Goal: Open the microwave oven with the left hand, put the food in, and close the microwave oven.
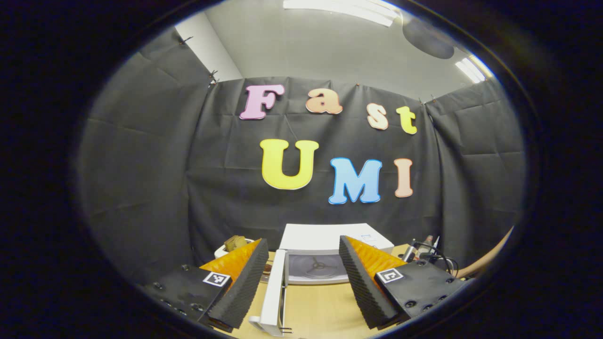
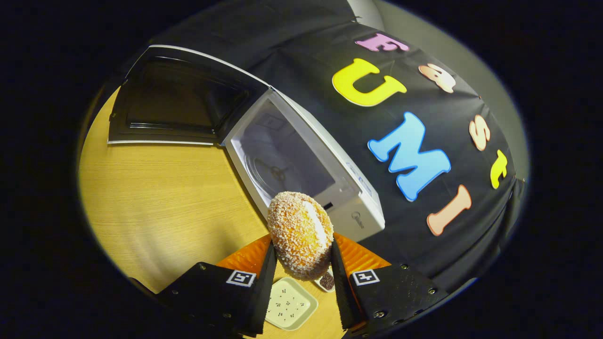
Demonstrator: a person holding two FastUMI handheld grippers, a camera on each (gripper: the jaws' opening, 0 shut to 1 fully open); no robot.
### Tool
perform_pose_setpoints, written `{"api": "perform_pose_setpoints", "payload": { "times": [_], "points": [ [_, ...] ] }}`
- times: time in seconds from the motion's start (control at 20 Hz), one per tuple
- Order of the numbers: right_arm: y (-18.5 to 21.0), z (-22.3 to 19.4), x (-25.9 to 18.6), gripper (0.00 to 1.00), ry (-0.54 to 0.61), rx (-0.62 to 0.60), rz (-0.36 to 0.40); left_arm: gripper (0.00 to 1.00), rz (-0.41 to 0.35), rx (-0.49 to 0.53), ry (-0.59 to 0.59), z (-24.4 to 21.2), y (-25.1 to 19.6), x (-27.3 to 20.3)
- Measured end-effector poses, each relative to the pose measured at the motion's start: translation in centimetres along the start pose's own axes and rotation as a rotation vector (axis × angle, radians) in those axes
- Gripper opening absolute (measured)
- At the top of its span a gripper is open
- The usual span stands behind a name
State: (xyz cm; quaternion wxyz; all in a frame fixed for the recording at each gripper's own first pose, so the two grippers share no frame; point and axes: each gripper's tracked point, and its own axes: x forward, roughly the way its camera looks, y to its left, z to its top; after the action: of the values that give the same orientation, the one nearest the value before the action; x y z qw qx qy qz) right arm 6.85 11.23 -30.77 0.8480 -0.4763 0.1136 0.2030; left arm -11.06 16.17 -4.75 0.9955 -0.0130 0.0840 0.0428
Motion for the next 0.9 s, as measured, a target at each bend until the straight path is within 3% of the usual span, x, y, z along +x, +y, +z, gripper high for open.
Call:
{"api": "perform_pose_setpoints", "payload": {
  "times": [0.3, 0.9],
  "points": [
    [0.8, 4.7, 3.8, 0.60, -0.098, -0.191, -0.044, 0.97, 0.065, 0.010, 0.013, -0.4, 2.9, -2.0],
    [3.9, 5.4, 13.6, 0.57, -0.069, -0.418, -0.112, 0.97, 0.228, 0.027, 0.079, -1.3, 6.9, -6.8]
  ]
}}
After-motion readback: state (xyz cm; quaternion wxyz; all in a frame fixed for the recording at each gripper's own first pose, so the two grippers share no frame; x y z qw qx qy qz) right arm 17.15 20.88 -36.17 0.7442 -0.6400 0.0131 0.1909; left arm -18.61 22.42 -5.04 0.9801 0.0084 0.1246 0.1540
